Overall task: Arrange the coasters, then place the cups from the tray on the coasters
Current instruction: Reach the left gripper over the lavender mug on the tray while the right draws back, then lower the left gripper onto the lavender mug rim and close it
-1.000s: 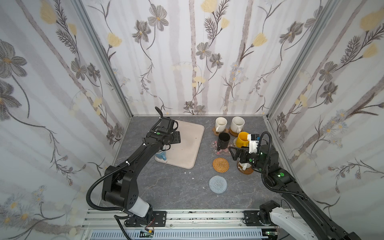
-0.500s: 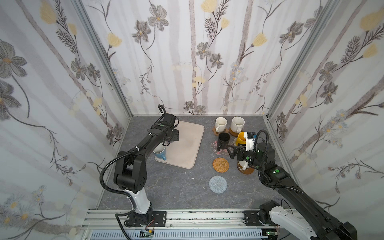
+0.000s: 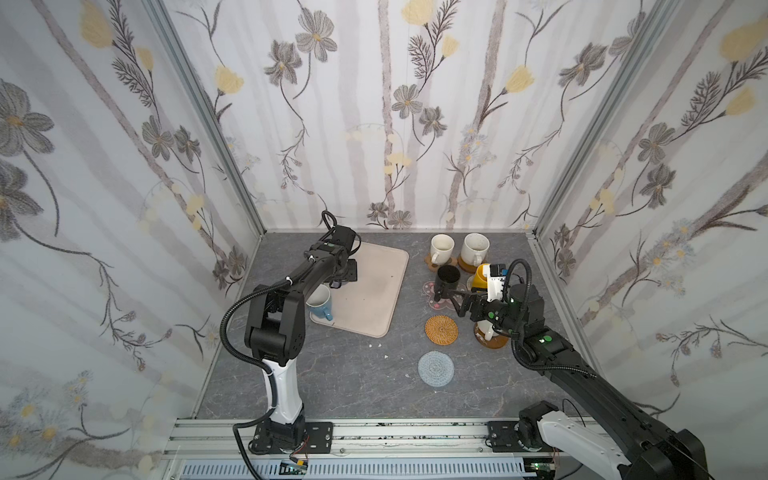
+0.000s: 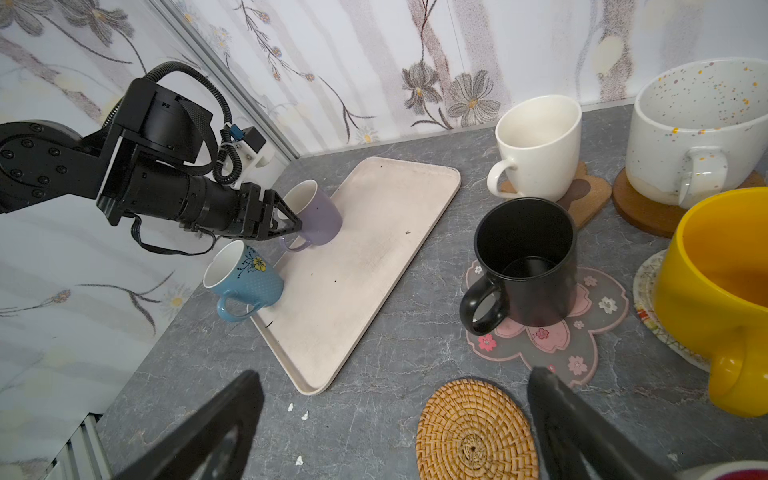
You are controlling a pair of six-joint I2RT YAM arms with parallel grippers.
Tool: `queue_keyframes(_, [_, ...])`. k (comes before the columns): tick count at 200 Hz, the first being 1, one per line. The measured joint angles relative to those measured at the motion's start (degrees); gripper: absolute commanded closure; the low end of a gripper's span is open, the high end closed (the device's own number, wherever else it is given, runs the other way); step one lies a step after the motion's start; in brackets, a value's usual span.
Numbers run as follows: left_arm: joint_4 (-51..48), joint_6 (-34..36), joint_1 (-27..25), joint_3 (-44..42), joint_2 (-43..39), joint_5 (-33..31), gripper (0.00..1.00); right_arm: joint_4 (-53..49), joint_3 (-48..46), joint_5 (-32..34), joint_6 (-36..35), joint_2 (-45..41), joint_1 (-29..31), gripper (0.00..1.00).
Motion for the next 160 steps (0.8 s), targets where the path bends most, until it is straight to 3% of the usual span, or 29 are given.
queue_keyframes(68, [-0.52, 0.02, 1.46, 0.50, 2.43, -0.72, 0.40, 0.39, -0.04, -0.17, 0.02, 1.40, -0.11, 0.00])
queue_keyframes(160, [-0.57, 0.17, 1.55, 2.67, 6.23, 0.02, 0.65, 0.42, -0.04, -0.59, 0.02, 2.03, -0.50, 0.00])
